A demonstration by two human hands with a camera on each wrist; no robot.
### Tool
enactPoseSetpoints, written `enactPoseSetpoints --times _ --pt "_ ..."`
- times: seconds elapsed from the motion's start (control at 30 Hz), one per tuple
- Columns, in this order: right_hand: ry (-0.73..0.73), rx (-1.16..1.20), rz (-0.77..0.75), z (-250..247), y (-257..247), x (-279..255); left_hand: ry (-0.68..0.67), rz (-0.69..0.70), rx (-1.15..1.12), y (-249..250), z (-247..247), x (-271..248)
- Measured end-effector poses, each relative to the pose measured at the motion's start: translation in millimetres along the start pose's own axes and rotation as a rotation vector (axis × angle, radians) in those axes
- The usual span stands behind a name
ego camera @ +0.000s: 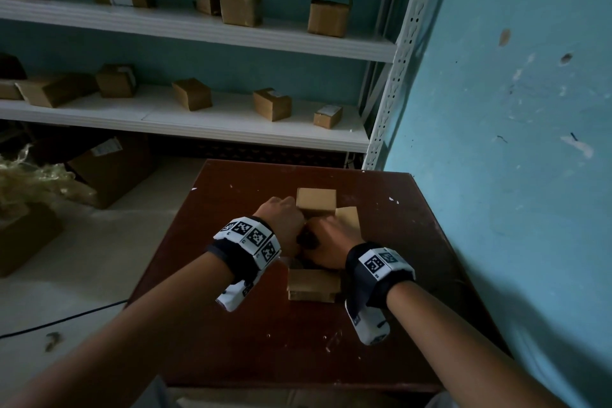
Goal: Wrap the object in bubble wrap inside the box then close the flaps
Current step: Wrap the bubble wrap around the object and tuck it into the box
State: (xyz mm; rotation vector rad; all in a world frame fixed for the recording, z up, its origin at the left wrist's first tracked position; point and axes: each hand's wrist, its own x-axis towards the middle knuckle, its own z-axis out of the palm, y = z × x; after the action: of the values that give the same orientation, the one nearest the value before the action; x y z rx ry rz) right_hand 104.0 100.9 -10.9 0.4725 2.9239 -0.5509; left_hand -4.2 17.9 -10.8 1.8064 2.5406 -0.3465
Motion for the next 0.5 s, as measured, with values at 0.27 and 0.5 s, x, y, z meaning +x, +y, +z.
enactPoseSetpoints --times 0.27,0.5 --pt "0.046 -0.116 0.036 5.9 5.5 5.2 0.029 0.021 0.013 6.6 8.6 6.6" --pt "0.088 -0.127 0.025 11.9 9.5 6.3 -0.043 0.033 0.007 11.3 3.8 10.5"
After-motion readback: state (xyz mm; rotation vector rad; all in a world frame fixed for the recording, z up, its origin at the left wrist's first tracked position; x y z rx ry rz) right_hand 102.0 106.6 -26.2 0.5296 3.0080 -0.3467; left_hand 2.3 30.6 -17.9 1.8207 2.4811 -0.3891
